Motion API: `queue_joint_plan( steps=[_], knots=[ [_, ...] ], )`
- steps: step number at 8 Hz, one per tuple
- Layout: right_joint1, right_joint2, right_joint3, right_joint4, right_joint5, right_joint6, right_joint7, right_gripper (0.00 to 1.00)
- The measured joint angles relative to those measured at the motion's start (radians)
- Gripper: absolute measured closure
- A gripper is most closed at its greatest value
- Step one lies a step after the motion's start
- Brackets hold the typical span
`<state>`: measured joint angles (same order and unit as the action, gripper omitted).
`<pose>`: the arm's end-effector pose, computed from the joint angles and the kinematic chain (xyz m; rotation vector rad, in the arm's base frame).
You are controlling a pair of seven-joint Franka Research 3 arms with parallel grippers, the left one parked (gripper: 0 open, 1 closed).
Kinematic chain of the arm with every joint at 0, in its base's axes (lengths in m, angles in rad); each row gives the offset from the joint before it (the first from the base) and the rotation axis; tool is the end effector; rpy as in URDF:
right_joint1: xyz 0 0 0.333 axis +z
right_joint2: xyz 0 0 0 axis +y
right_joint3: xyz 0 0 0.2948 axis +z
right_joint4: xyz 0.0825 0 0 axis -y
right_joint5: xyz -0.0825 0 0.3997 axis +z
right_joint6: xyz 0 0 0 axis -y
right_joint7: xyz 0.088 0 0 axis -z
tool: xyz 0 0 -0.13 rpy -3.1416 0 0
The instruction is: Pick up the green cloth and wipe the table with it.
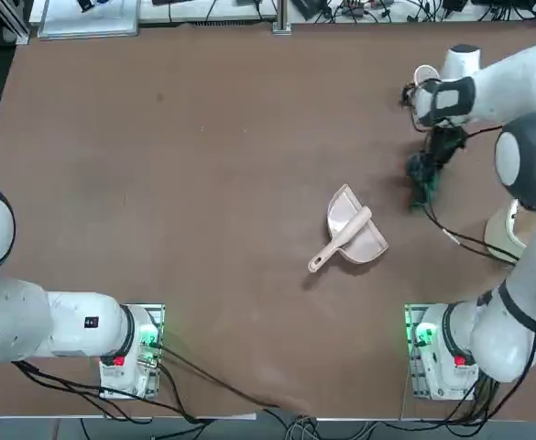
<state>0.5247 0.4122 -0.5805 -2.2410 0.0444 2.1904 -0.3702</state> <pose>0.4875 -0.0503 0.1343 2.9376 0.4074 -0.6393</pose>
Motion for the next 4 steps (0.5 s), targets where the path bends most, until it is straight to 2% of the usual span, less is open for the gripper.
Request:
queue_joint_plan(
  steps=[2,4],
  knots=[
    [-0.081,0.002,0.0,-0.001,-0.113,0.037,-0.051,0.93],
    [-0.108,0.002,0.007,-0.001,-0.132,0.036,-0.057,0.93]
  ],
)
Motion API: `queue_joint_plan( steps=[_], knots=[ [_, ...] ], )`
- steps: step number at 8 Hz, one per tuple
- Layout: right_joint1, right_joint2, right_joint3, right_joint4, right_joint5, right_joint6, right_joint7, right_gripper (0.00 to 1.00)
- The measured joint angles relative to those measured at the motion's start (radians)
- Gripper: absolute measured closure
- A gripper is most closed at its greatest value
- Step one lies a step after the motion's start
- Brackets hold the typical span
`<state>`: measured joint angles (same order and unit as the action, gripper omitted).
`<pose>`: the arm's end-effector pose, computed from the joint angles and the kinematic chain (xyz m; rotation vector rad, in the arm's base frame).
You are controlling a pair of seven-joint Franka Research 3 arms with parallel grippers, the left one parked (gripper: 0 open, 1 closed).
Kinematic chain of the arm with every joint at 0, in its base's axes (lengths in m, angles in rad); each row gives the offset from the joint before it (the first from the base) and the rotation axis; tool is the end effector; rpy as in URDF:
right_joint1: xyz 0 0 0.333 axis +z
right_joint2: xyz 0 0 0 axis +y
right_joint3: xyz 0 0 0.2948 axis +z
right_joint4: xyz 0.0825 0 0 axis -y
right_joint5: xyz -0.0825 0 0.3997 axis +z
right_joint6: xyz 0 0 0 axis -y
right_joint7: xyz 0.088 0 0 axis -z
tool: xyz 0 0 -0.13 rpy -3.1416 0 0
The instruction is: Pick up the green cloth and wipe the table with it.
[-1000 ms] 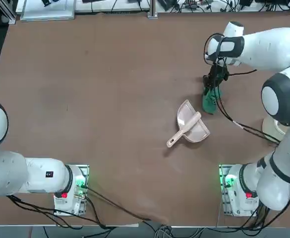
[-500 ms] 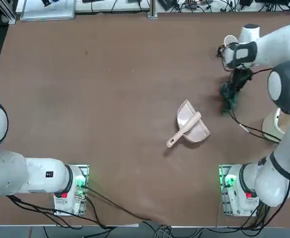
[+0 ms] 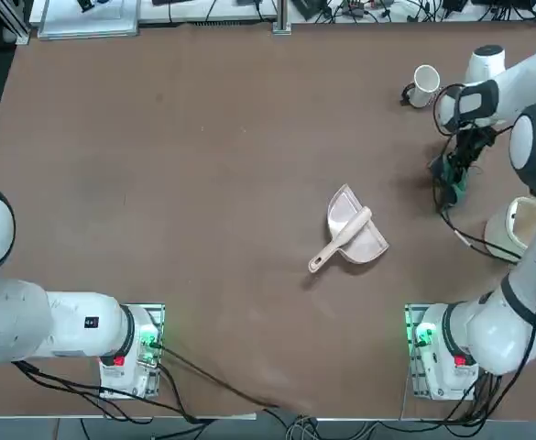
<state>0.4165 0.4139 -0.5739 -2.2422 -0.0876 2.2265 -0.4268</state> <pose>0.4837 -0.1063 0.1352 2.8665 0.4834 -0.6447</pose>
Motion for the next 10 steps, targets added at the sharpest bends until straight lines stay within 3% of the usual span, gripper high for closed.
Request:
queue_joint_plan(
  steps=[2,3,5,6,8,10],
  knots=[
    [0.046,-0.002,0.074,0.0,0.134,-0.027,0.082,0.93],
    [0.105,-0.003,0.102,0.002,0.216,-0.037,0.146,0.93],
    [0.248,-0.008,0.109,0.006,0.357,-0.041,0.278,0.93],
    [0.295,-0.009,0.107,0.011,0.375,-0.04,0.333,0.93],
    [0.305,-0.005,0.106,0.014,0.392,-0.037,0.324,0.93],
    [0.245,0.0,0.078,0.014,0.347,-0.033,0.219,0.93]
  ],
)
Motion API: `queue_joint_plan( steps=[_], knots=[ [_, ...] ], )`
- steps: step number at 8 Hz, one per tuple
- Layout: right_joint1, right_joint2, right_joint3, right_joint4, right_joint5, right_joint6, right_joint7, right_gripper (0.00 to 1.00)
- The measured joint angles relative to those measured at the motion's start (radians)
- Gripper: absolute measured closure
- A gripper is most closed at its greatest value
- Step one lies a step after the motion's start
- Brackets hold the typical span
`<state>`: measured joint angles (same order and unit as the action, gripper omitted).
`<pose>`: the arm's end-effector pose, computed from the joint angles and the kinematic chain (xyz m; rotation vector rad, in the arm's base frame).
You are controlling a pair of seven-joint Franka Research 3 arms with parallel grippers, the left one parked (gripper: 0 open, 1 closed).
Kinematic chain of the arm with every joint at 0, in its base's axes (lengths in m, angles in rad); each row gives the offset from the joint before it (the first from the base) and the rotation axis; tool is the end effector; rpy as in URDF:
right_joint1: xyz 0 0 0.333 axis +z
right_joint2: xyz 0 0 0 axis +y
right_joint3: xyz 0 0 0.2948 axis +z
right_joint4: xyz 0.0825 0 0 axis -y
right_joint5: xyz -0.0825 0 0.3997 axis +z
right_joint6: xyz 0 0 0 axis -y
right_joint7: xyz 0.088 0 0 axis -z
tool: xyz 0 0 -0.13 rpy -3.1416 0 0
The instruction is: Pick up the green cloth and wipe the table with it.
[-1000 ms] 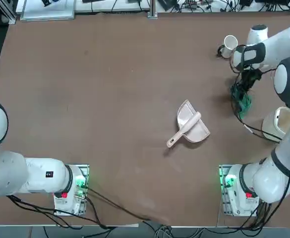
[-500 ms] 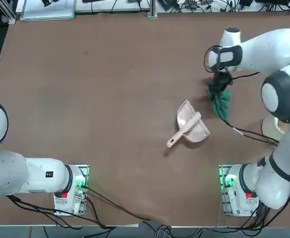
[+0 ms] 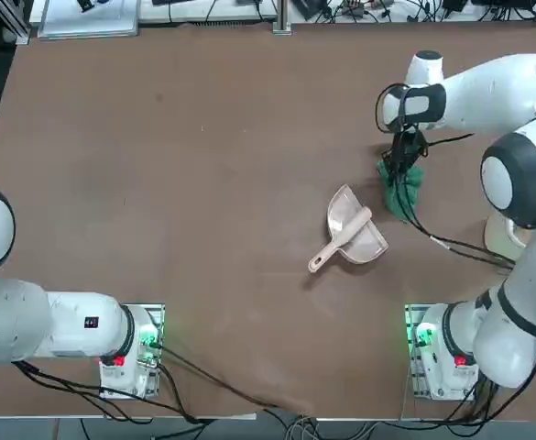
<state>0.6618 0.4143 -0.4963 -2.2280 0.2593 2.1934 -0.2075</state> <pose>0.4876 0.0731 0.1271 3.0621 0.2720 -0.5907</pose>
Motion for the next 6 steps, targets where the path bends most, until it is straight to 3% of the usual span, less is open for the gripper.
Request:
queue_joint_plan(
  steps=[3,6],
  knots=[
    [-0.161,0.012,-0.015,0.04,-0.14,0.014,-0.126,0.93],
    [-0.136,0.007,-0.006,0.159,-0.144,-0.07,-0.111,0.93]
  ],
)
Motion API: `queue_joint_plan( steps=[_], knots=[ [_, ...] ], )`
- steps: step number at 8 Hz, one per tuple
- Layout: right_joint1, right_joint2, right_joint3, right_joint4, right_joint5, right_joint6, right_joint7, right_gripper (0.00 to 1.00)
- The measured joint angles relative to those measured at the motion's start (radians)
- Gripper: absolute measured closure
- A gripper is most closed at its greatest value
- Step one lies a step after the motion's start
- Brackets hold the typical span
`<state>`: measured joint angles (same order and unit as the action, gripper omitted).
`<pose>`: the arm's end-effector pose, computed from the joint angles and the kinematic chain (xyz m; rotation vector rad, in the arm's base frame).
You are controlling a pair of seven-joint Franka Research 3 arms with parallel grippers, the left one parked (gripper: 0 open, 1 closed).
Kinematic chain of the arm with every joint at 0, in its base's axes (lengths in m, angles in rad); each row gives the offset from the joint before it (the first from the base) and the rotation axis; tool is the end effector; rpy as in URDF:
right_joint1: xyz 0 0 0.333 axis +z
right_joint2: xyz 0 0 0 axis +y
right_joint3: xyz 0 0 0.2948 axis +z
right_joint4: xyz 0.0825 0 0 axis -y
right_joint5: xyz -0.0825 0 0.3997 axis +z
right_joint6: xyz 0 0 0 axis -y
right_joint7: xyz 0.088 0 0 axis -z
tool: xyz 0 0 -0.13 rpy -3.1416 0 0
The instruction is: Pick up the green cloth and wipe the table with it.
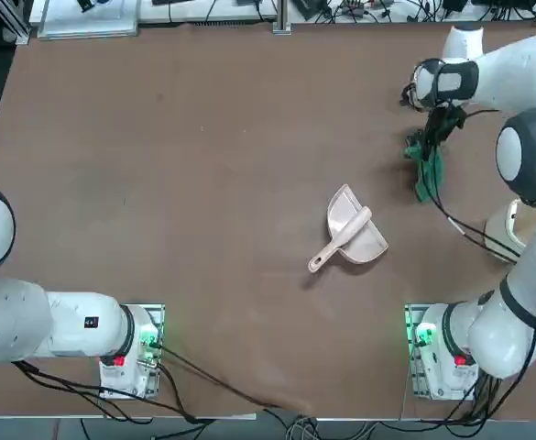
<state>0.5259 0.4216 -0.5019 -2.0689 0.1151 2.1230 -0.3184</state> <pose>0.5481 0.0096 0.1748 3.0058 0.4117 -0.4935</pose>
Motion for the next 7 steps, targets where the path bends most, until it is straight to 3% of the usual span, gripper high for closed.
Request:
queue_joint_plan(
  steps=[4,7],
  knots=[
    [0.137,-0.015,0.01,0.179,0.016,-0.136,0.218,0.93],
    [0.229,-0.009,0.016,0.256,0.132,-0.14,0.378,0.93]
  ],
)
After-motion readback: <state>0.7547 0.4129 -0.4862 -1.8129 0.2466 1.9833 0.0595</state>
